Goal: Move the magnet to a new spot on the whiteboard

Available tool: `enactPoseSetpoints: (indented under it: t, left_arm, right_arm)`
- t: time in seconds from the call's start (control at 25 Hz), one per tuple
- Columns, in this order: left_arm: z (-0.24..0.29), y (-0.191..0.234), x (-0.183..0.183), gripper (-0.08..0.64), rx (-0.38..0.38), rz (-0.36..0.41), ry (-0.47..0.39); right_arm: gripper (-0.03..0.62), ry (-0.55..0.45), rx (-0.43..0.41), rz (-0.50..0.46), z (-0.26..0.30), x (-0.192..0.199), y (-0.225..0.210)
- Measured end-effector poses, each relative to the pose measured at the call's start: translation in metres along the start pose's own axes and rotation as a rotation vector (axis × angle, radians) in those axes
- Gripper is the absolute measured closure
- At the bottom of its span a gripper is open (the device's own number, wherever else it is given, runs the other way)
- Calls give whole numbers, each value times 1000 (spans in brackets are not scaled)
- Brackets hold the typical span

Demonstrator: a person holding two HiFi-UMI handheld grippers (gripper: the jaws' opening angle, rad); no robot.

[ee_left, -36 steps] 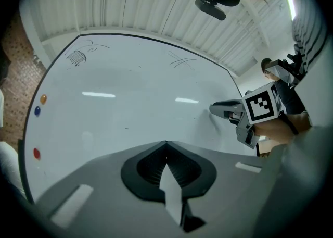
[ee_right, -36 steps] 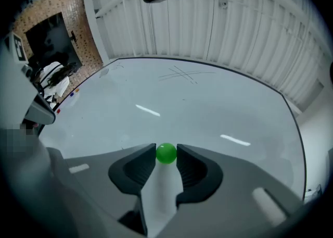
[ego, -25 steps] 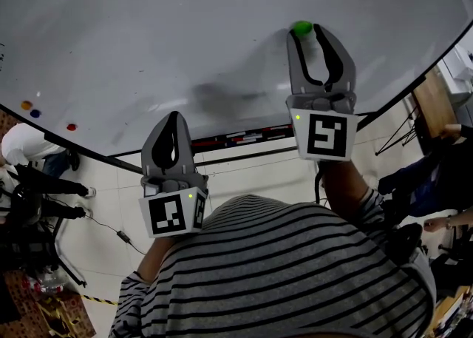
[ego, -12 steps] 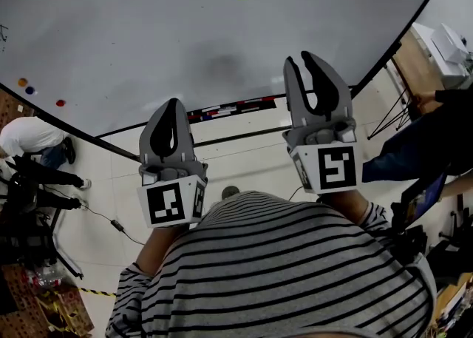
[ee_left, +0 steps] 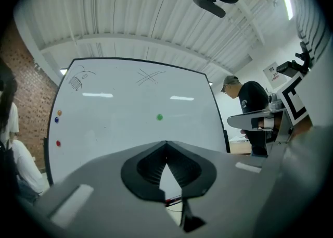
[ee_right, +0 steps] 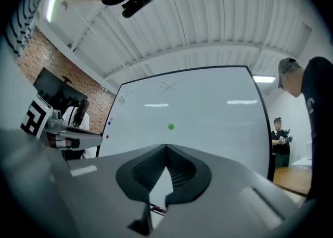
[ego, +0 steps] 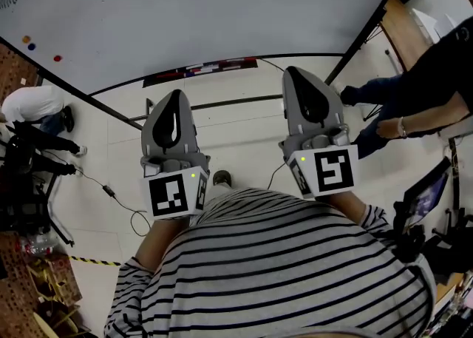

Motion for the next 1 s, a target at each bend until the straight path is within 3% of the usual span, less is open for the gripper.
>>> enactPoseSetpoints:
  t: [0.16, 0.56, 1.0]
  left_arm:
    - [-24, -5, -1, 545, -10, 6, 13]
    - [-57, 11, -7, 545, 26, 0, 23]
    - [-65, 34, -4, 545, 52, -24, 38]
  right_arm:
    - [592, 57, -31, 37, -21, 8, 15]
    - [592, 13, -24, -17, -25, -18, 57]
    - [592, 47, -42, -16, -14, -22, 95]
Point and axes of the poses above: the fingertips, and each gripper's own axes: z forward along the fingers, y to its left, x out of its underside, the point moved 4 cm from there along -z, backward along the fingers, and after that the axes turned 5 degrees about -z, right-handed, at the moved point
